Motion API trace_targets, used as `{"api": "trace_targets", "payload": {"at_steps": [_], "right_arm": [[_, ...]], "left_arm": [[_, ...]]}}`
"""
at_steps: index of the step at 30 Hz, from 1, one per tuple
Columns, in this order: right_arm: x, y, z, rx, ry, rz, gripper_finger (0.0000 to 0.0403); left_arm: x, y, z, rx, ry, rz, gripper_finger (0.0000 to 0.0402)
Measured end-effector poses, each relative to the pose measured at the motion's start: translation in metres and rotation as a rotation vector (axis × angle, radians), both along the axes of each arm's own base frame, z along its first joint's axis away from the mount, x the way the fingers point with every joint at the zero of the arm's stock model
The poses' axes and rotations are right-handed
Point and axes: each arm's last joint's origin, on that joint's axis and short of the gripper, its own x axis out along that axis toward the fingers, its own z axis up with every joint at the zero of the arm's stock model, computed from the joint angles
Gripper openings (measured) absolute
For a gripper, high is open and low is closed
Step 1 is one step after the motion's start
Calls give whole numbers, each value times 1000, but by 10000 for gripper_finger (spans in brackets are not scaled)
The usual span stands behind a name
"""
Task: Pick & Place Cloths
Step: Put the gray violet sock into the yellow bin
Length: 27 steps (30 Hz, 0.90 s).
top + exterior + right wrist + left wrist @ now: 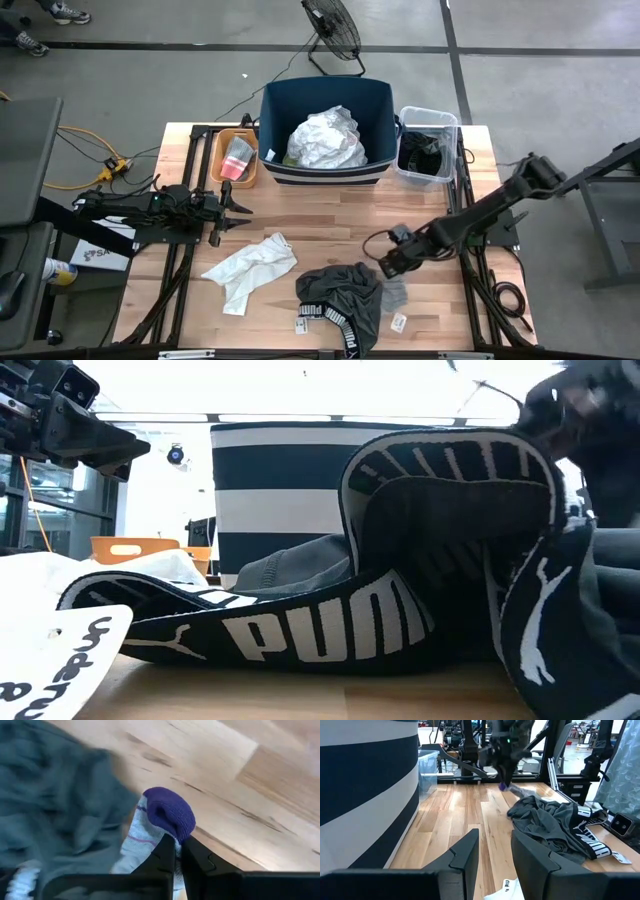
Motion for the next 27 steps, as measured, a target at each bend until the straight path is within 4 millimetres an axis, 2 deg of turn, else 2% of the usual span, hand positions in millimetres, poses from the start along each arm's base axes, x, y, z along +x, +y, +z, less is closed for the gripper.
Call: {"api": "trace_targets", "payload": {"at_steps": [11, 15, 21, 27], "right_arm": [[-22, -18, 57, -73, -348, 19, 5], [-26, -23, 79, -155, -542, 104, 5], [-26, -34, 104, -289, -756, 210, 5], [-21, -47, 117, -401, -863, 261, 5]], "left_arm": [[0, 1, 4, -13, -41, 45, 113], [-1, 2, 20, -135, -201, 45, 113], [-7, 7, 39, -321, -422, 182, 113], [-8, 10, 42, -523, -476, 245, 113]]}}
